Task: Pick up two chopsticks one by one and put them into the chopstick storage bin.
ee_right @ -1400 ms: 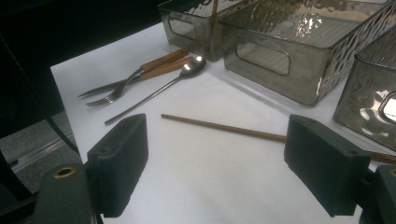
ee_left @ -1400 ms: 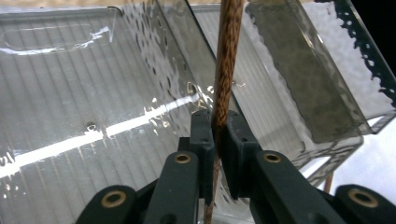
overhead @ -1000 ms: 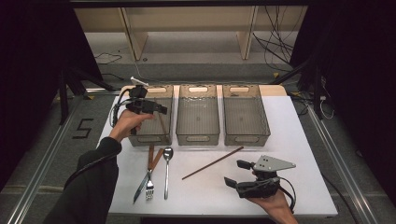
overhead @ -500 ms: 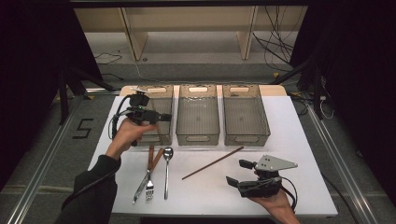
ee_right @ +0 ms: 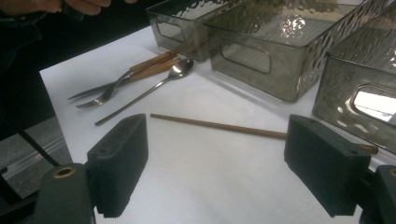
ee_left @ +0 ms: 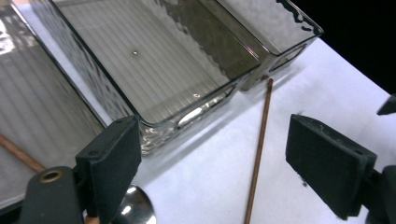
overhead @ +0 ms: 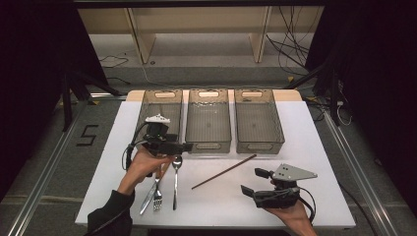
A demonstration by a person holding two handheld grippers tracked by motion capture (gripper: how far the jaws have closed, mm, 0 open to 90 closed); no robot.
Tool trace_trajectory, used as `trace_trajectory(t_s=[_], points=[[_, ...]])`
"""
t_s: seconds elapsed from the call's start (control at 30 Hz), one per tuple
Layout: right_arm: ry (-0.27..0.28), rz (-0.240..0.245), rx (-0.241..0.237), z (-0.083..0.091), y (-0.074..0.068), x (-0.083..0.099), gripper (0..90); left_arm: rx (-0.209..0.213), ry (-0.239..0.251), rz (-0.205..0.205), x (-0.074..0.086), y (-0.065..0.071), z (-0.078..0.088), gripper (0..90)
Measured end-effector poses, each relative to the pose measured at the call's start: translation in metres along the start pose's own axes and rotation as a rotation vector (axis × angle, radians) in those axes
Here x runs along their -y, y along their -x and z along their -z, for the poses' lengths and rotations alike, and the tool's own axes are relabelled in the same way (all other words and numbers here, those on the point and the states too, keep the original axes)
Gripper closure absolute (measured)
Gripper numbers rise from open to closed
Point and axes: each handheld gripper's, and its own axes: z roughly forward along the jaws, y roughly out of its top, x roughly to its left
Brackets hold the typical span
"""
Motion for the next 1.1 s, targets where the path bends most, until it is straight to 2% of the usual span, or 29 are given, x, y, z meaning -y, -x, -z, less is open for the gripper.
trace_trajectory(t_s=[0.13,0.37,0.53,0.7,1.0,1.1], points=[[-0.006,-0.004,0.007,0.000,0.001,0.001,22.6,-0.010,-0.013,-0.021,0.008,0.000,-0.005,17.7],[-0.004,0.001,0.016,0.002,0.002,0.002,22.6,0.010,-0.023,-0.046,0.016,0.007,-0.009,17.7],[-0.003,0.001,0.019,0.004,0.004,0.004,22.6,-0.002,-0.058,-0.099,0.019,0.018,-0.017,17.7],[-0.005,-0.003,0.022,0.004,0.006,0.005,22.7,0.018,-0.105,-0.168,0.023,0.032,-0.026,17.7],[-0.011,-0.005,0.032,0.003,0.009,0.007,23.0,-0.004,-0.186,-0.239,0.035,0.048,-0.049,18.6],[-0.013,-0.004,0.032,0.003,0.010,0.008,23.0,-0.001,-0.198,-0.249,0.038,0.052,-0.054,19.4]])
